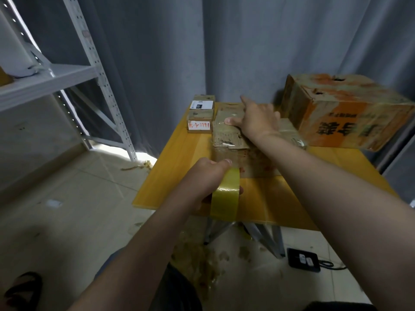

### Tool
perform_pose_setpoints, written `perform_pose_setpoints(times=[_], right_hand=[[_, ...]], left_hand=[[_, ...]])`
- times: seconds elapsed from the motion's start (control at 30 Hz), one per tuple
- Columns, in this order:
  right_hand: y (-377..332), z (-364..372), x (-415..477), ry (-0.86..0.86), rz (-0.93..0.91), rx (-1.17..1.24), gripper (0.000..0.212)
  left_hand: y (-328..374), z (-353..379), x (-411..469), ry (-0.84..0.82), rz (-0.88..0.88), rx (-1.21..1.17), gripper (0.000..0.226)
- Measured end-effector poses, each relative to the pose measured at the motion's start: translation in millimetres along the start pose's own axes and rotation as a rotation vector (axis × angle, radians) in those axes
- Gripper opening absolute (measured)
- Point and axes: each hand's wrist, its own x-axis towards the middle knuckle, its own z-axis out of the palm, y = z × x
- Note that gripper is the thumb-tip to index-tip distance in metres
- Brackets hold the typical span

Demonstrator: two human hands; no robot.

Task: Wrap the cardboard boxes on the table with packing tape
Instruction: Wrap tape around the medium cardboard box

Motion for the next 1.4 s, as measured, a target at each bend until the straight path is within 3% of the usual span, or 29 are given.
perform_pose_setpoints(times=[0.13, 0.2, 0.37, 0.63, 0.77, 1.1, 1.4], right_hand=[[-13.4, -12.6, -10.0, 0.128, -0.271, -0.133, 0.039], [-22.5, -16.6, -19.0, 0.052, -0.348, -0.075, 0.031], [-21.1, -0.2, -46.5, -0.355, -0.374, -0.185, 0.07], [-23.2, -1.5, -59.3, -0.424, -0.321, -0.213, 0.081], [-32.0, -7.2, -73.7, -0.46, -0.269, -0.19, 0.083], [-32.8, -4.4, -91.8, -0.416, -0.258, -0.217, 0.084], [-31.7, -4.7, -93.0, -0.39, -0.267, -0.22, 0.085]], left_hand=[[2.1, 2.1, 0.6, -0.049, -0.033, -0.188, 0.025], [2.9, 2.4, 1.3, -0.058, -0.036, -0.222, 0.026], [8.0, 8.6, -4.0, -0.078, -0.048, -0.211, 0.035], [10.3, 0.2, -25.6, -0.172, -0.166, -0.282, 0.049], [6.7, -11.9, -41.8, -0.191, -0.15, -0.292, 0.044], [-11.7, -1.1, -45.1, -0.084, -0.189, -0.187, 0.046], [-21.1, -1.7, -48.3, -0.102, -0.242, -0.2, 0.044]])
